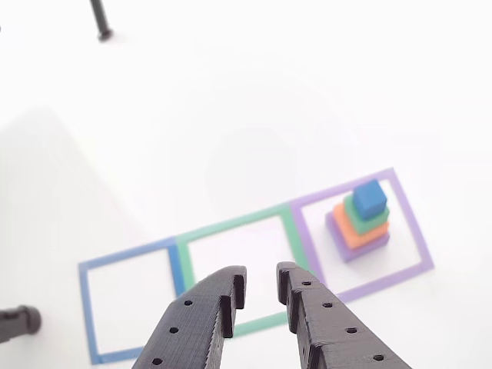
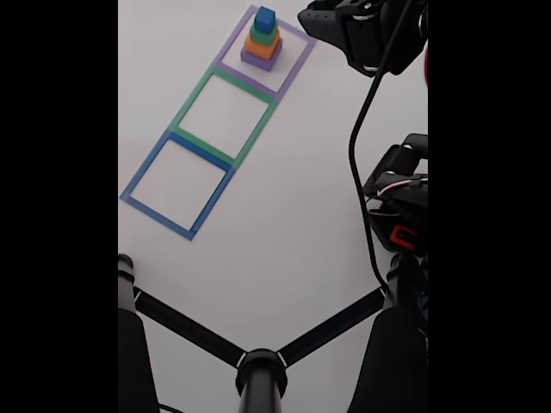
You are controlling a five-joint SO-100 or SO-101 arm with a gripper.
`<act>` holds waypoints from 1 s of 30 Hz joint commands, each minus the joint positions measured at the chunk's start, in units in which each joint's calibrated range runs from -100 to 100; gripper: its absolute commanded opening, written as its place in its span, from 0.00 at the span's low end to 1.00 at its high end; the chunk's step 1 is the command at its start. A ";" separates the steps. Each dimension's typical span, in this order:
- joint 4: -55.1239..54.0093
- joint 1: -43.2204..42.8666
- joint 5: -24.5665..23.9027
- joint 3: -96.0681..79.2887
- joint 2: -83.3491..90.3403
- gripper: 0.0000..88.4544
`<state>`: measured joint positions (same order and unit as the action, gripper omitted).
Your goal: Tower of hanoi
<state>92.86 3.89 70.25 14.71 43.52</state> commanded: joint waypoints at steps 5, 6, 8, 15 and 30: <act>1.15 5.07 20.01 -2.67 1.11 0.06; 0.75 5.83 22.58 -4.39 1.59 0.07; -0.87 7.66 27.18 -8.48 2.71 0.10; -16.90 12.77 29.75 -34.74 13.85 0.21; -50.24 17.58 29.75 -73.64 23.39 0.27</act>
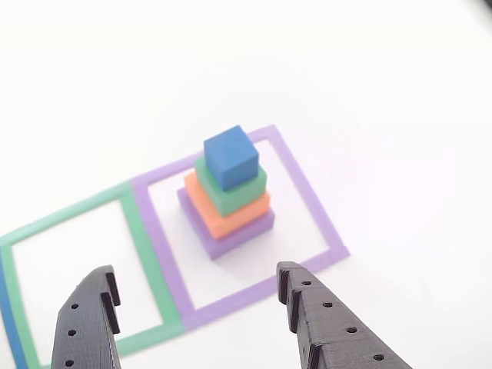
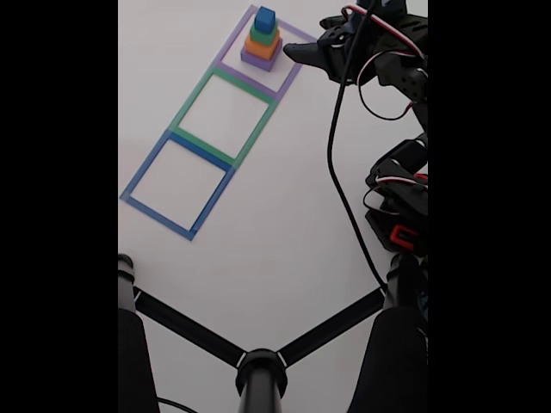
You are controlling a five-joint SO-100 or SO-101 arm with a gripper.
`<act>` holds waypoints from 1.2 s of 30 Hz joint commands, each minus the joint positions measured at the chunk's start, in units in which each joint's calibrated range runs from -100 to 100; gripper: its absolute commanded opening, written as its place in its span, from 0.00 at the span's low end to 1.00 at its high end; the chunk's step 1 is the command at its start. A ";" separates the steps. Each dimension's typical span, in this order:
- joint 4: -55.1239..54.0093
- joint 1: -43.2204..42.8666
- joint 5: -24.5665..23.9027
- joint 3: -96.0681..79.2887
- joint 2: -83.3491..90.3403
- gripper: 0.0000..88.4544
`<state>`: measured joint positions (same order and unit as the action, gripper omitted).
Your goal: Tower of hanoi
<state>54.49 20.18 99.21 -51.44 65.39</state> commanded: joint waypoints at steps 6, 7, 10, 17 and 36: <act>-32.11 3.11 0.79 -19.76 -1.68 0.28; -33.73 3.27 0.79 -20.21 -2.65 0.28; -39.97 3.88 0.79 -22.48 -5.77 0.30; -58.34 3.88 0.79 -26.12 -16.67 0.31; -85.86 1.44 0.79 -26.66 -38.30 0.31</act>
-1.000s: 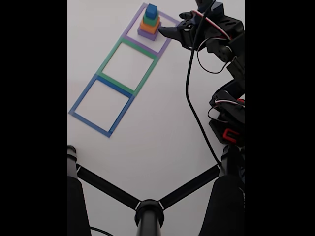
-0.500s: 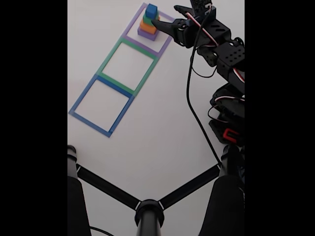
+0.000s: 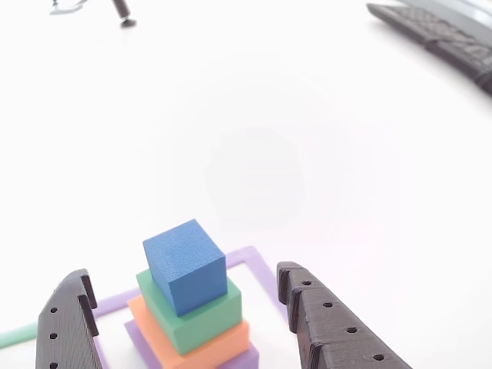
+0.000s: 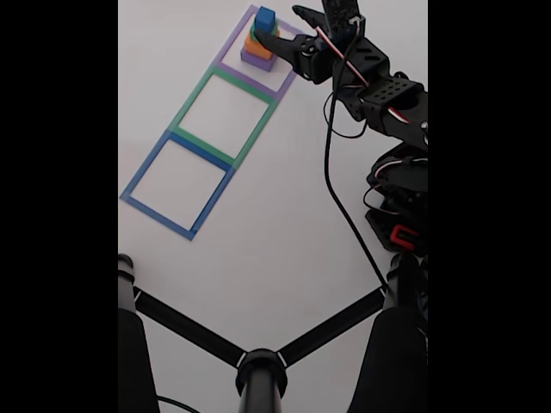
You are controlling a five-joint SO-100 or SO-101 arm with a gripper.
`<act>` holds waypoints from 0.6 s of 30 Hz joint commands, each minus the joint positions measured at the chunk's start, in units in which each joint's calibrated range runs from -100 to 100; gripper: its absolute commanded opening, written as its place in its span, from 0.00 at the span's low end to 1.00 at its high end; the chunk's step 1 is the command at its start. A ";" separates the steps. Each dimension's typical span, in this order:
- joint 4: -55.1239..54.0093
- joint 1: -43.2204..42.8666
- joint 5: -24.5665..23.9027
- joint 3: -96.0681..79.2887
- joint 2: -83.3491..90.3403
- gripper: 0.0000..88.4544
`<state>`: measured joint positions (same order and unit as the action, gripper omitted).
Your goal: Tower of hanoi
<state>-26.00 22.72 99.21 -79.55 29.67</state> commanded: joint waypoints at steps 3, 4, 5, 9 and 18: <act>-8.44 -1.03 0.79 2.54 -6.12 0.32; -9.33 -0.95 0.79 2.90 -7.24 0.32; -9.81 -0.87 0.79 3.45 -8.04 0.31; -11.51 -1.18 0.79 5.81 -11.57 0.31; -15.15 -1.71 0.79 8.26 -17.26 0.31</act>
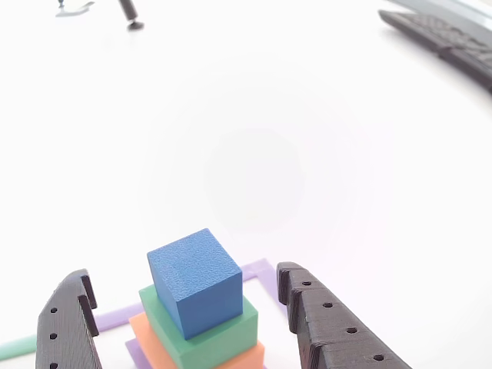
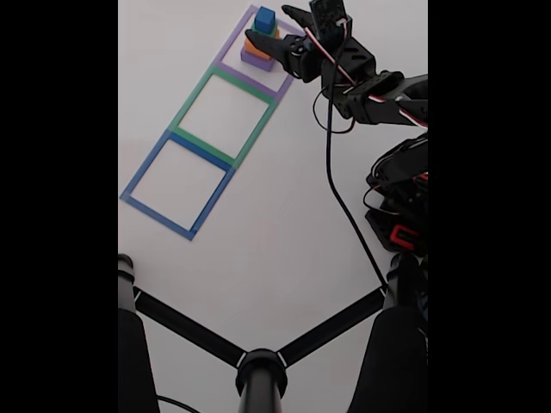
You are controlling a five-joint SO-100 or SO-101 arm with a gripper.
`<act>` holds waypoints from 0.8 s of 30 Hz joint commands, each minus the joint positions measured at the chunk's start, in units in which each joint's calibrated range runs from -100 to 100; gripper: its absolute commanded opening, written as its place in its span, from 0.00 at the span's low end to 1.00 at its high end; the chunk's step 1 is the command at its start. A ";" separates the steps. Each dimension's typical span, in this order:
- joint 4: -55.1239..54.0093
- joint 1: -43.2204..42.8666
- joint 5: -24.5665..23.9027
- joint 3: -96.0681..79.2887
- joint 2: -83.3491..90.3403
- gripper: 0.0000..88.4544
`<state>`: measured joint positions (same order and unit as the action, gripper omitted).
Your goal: Tower of hanoi
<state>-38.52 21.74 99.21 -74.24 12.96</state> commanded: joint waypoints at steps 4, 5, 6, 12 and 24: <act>-4.01 -0.88 0.79 3.68 -2.38 0.31; -4.09 -0.88 0.79 4.04 -2.78 0.31; -4.33 -0.96 0.79 4.50 -3.26 0.31; -5.22 -1.42 0.79 7.04 -6.55 0.31; -6.44 -1.95 0.79 8.68 -9.43 0.29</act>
<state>-43.50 20.51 99.21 -68.15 3.25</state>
